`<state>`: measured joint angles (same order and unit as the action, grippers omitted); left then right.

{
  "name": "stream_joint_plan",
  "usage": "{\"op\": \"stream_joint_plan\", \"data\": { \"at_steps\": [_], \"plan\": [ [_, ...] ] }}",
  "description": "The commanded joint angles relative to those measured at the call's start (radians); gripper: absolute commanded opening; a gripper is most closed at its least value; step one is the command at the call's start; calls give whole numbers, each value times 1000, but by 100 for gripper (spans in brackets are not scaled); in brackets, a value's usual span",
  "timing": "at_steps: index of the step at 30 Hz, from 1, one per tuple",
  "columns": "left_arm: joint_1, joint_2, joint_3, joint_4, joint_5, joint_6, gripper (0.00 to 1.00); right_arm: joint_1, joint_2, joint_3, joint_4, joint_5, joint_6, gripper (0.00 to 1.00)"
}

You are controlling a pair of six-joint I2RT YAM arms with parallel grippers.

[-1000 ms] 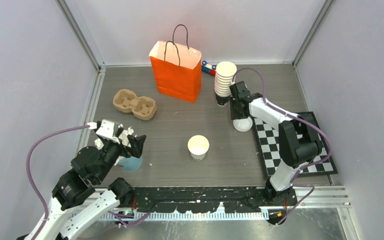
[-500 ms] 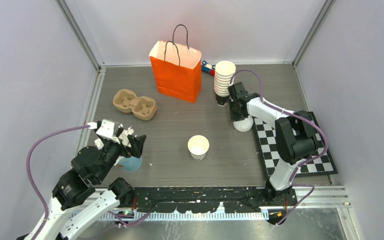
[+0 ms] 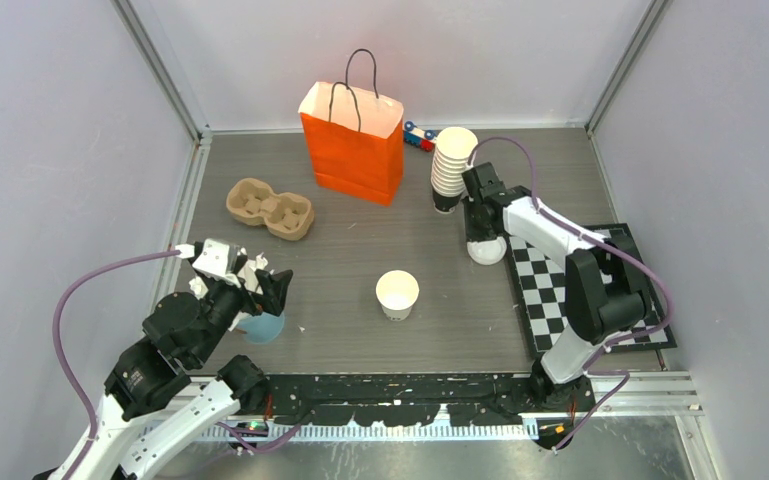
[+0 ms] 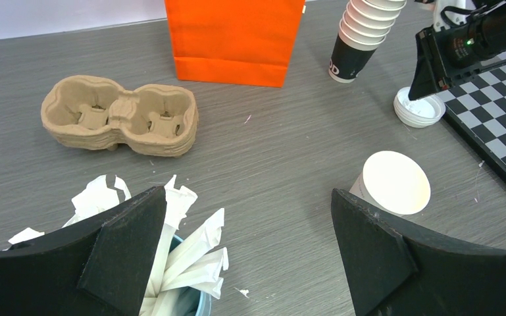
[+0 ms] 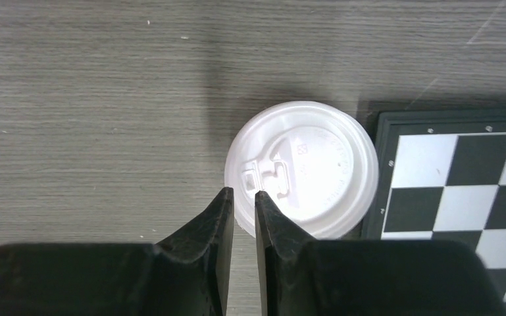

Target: Pack the takeout coffee

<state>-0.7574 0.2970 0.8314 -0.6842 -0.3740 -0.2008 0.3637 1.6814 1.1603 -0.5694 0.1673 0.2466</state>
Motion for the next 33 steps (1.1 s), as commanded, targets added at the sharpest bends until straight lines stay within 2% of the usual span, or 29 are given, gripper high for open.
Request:
{"op": "stream_joint_plan", "data": {
  "at_steps": [1,6,17,33],
  "plan": [
    [-2,6,2,53,-2,11,98,-2,-99,-5,-23,95,61,24],
    [-2,5,3,52,-2,11,98,-56,-118,-4,-51,198,161,24],
    [-2,5,2,54,1,9,98,-145,-125,-62,-10,221,415,23],
    [-2,5,1,53,6,9,98,-156,-72,-95,17,242,437,23]
  ]
}}
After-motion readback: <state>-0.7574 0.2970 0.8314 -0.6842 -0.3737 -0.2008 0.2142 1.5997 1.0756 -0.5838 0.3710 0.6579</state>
